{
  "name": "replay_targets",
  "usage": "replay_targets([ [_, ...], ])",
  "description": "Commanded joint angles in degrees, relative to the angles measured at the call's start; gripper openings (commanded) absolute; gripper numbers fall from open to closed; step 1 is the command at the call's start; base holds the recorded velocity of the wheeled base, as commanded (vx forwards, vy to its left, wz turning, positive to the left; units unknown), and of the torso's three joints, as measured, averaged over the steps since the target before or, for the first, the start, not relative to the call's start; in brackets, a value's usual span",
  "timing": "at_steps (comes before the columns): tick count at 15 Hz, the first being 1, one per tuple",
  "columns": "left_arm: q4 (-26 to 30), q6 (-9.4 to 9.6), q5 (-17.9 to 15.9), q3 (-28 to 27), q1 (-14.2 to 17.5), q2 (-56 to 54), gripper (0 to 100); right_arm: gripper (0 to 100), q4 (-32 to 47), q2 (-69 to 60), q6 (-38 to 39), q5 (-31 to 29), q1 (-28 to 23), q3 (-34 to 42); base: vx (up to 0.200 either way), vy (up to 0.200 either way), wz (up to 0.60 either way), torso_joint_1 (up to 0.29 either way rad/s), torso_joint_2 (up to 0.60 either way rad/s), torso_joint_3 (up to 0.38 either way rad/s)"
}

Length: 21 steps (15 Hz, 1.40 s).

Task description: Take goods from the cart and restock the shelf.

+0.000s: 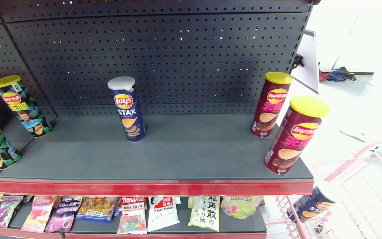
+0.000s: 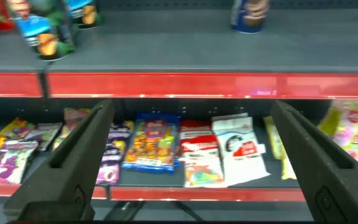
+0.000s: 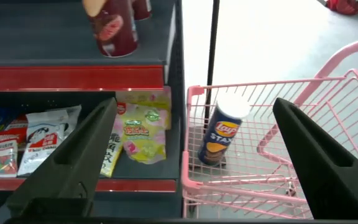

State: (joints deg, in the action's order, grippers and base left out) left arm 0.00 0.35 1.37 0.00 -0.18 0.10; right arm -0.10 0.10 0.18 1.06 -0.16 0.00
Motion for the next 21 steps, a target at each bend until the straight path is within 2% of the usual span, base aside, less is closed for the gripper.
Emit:
replay_targets([
  [1,0.0,0.00,0.0,0.0,0.0,0.0,100,100,-0.1,0.0,0.0,0.0,0.0,0.0,0.000,-0.200,0.00,0.002,0.00,0.002],
  [3,0.0,0.00,0.0,0.0,0.0,0.0,100,100,0.0,0.0,0.0,0.0,0.0,0.0,0.000,-0.200,0.00,0.002,0.00,0.000],
  [7,0.0,0.00,0.0,0.0,0.0,0.0,100,100,-0.1,0.0,0.0,0.0,0.0,0.0,0.000,0.000,0.00,0.000,0.00,0.000],
  [16,0.0,-0.09,0.0,0.0,0.0,0.0,100,100,-0.1,0.0,0.0,0.0,0.0,0.0,0.000,0.000,-0.60,0.005,0.00,0.003],
  [21,0.0,-0.09,0.0,0.0,0.0,0.0,100,100,-0.1,0.0,0.1,0.0,0.0,0.0,0.000,0.000,0.00,0.000,0.00,0.000],
])
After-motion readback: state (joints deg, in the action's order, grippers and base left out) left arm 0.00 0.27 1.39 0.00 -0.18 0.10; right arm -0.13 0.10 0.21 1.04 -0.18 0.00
